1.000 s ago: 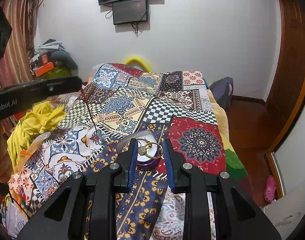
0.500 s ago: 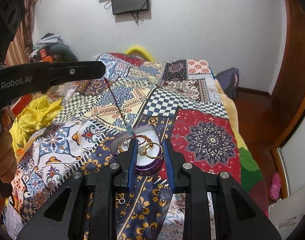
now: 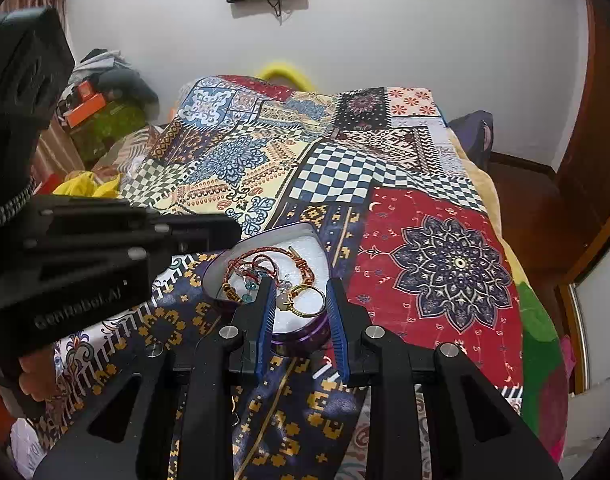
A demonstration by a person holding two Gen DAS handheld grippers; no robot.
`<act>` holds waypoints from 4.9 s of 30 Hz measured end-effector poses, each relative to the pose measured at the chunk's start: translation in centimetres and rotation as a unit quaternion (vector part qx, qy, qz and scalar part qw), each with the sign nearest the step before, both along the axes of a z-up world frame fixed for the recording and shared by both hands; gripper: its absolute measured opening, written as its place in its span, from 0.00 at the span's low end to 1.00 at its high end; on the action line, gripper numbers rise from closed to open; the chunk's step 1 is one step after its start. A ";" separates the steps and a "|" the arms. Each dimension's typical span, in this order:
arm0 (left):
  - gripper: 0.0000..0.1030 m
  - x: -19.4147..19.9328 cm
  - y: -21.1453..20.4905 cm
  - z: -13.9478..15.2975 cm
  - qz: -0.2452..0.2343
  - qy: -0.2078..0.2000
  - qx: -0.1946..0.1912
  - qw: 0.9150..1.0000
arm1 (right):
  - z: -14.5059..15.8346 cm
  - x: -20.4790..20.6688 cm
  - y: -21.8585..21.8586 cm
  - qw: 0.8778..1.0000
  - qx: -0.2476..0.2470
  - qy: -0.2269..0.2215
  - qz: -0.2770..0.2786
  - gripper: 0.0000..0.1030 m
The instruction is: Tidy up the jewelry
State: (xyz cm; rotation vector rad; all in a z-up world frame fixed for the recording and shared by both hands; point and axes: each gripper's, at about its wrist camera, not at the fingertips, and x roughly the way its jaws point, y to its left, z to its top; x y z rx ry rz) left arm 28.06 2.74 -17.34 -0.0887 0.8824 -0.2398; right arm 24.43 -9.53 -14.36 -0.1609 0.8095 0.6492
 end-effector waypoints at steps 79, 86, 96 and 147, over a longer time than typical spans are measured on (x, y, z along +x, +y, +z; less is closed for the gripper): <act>0.07 -7.5 -0.5 -4.1 0.032 0.044 -0.020 0.998 | -3.2 -6.4 -0.8 0.998 -0.047 0.023 0.027 0.34; 0.07 -8.6 0.7 -3.0 0.044 0.027 -0.010 0.999 | -4.9 -6.1 1.6 0.996 -0.066 0.032 0.048 0.09; 0.07 -9.1 1.3 -1.3 0.048 0.007 -0.016 0.999 | -3.1 -5.4 0.4 0.998 -0.042 0.032 0.030 0.09; 0.07 -0.1 1.1 -2.4 0.024 0.019 -0.030 0.999 | -1.8 1.6 0.7 0.999 0.015 0.041 0.021 0.09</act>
